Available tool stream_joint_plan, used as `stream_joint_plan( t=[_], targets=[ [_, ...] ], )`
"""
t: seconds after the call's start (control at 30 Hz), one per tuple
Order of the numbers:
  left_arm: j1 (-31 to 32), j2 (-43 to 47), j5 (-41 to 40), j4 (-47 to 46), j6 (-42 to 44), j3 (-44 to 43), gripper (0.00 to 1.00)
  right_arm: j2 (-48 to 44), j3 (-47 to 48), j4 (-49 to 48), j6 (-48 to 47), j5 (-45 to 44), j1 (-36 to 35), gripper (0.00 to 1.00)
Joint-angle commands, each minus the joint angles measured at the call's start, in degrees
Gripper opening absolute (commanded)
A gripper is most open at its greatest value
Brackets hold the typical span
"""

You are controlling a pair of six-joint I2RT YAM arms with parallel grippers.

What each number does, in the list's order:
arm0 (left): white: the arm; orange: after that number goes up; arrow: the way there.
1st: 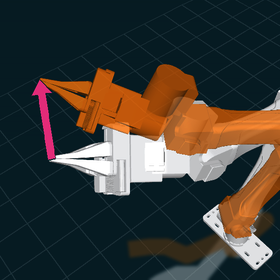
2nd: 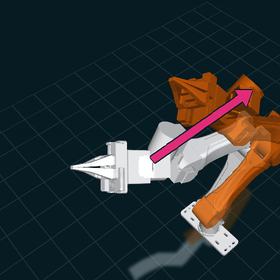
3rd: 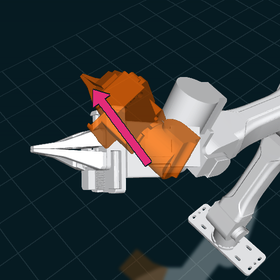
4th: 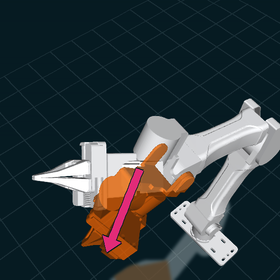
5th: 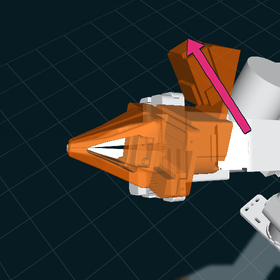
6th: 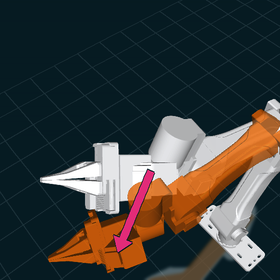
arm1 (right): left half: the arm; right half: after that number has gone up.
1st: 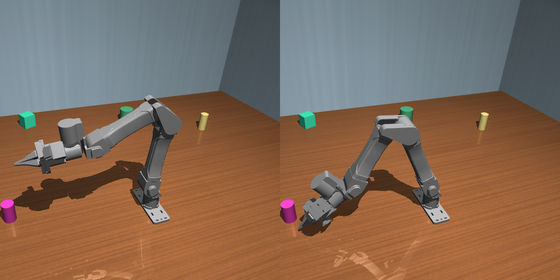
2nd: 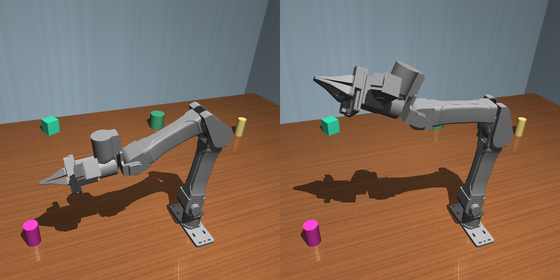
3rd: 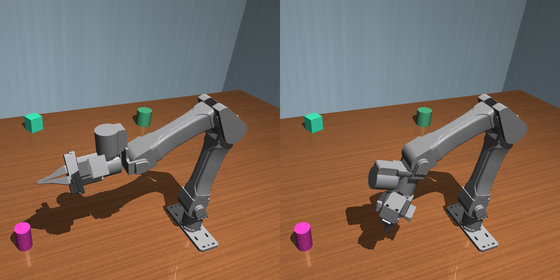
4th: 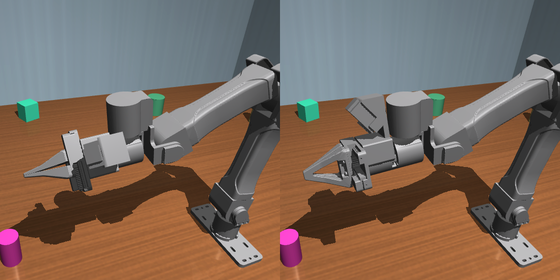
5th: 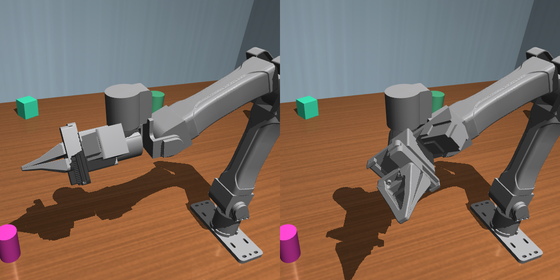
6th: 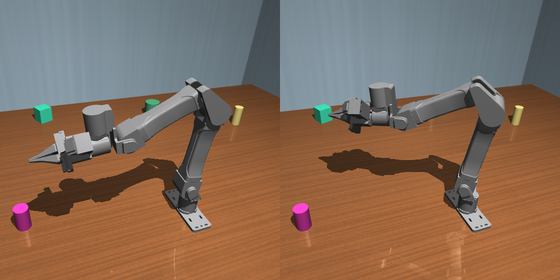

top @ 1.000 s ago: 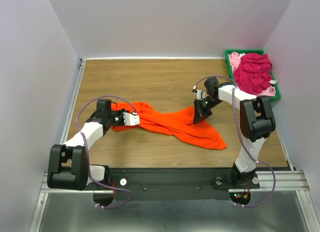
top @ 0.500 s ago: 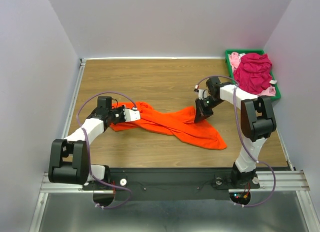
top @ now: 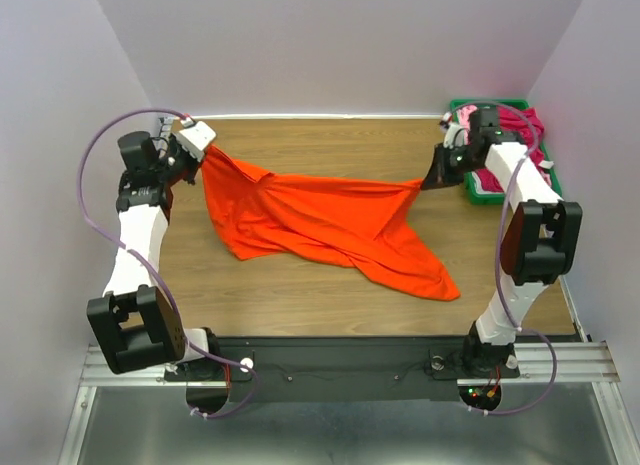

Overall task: Fold and stack the t-shirts
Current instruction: Flatten the tshirt out

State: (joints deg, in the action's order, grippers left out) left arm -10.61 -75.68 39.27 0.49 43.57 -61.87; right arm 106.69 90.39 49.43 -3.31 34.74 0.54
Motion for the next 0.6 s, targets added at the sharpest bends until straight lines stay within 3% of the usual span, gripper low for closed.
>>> stream_joint_plan(
  t=[0.0, 0.17, 0.57],
  targets=[
    [-3.1, 1.0, 4.3, -4.8, -15.8, -5.1, 0.0, -3.7, 7.0, 0.8, 0.9, -0.6, 3.7, 0.01],
    [-6.3, 0.4, 5.6, -11.1, -24.4, -7.7, 0.0, -3.7, 13.1, 1.0, 1.3, -1.3, 7.3, 0.01],
    [-7.6, 2.6, 3.3, -13.8, -33.4, -18.3, 0.0, -5.2, 32.2, 0.8, -0.8, -4.2, 8.4, 0.01]
  ],
)
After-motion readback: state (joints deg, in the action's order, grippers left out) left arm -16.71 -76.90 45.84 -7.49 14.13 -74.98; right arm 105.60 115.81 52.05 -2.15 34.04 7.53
